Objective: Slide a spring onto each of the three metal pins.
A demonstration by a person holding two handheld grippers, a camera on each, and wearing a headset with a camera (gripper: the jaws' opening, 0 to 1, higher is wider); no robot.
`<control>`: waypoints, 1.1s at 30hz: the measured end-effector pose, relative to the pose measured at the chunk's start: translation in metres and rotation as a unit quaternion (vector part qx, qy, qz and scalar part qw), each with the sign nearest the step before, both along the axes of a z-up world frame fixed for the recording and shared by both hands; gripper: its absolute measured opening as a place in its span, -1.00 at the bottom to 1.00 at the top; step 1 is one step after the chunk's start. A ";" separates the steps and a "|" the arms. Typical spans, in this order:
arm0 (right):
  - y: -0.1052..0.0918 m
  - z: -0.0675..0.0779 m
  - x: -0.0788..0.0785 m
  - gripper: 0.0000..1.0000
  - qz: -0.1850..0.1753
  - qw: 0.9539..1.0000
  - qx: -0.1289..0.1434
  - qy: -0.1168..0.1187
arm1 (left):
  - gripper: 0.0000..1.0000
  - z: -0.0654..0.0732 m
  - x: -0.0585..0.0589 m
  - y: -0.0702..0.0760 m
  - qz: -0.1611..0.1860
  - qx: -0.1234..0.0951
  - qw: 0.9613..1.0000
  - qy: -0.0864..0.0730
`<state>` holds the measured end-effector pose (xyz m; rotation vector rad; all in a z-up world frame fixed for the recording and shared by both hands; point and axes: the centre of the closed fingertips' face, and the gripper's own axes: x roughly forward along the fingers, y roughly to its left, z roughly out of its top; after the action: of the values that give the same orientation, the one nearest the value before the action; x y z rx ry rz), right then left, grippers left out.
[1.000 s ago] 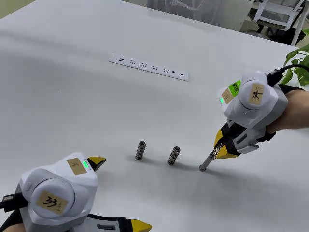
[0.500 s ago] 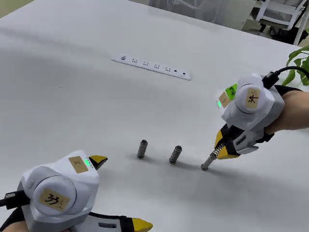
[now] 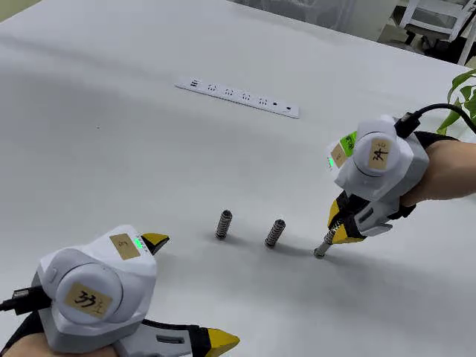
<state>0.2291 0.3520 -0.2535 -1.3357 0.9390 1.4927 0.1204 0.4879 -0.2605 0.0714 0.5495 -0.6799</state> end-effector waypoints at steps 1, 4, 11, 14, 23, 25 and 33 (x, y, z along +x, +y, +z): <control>0.000 -0.002 0.000 -0.75 0.002 1.000 -0.003 -0.001 | 0.97 0.000 0.000 0.000 -0.001 0.000 1.000 0.000; -0.001 -0.006 -0.001 -0.75 0.003 1.000 -0.007 0.000 | 0.97 0.000 0.000 -0.001 -0.002 -0.001 1.000 0.000; -0.002 -0.014 -0.002 -0.75 0.007 1.000 -0.016 -0.002 | 0.96 -0.002 -0.001 0.000 0.000 0.000 1.000 0.002; -0.002 -0.018 -0.001 -0.75 0.007 1.000 -0.018 -0.003 | 0.96 -0.002 -0.002 -0.001 -0.001 -0.001 1.000 0.004; -0.003 -0.030 0.000 -0.75 0.011 1.000 -0.028 -0.007 | 0.96 -0.003 -0.001 0.000 -0.002 0.001 1.000 0.006; -0.002 -0.031 -0.001 -0.75 0.005 1.000 -0.025 -0.002 | 0.96 -0.004 -0.002 0.000 -0.002 0.000 1.000 0.007; -0.003 -0.035 -0.002 -0.75 0.009 1.000 -0.030 0.000 | 0.96 -0.004 -0.002 0.000 -0.003 0.000 1.000 0.008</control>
<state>0.2273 0.3492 -0.2882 -1.3908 0.9814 1.4871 0.1185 0.4874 -0.2647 0.0668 0.5647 -0.6870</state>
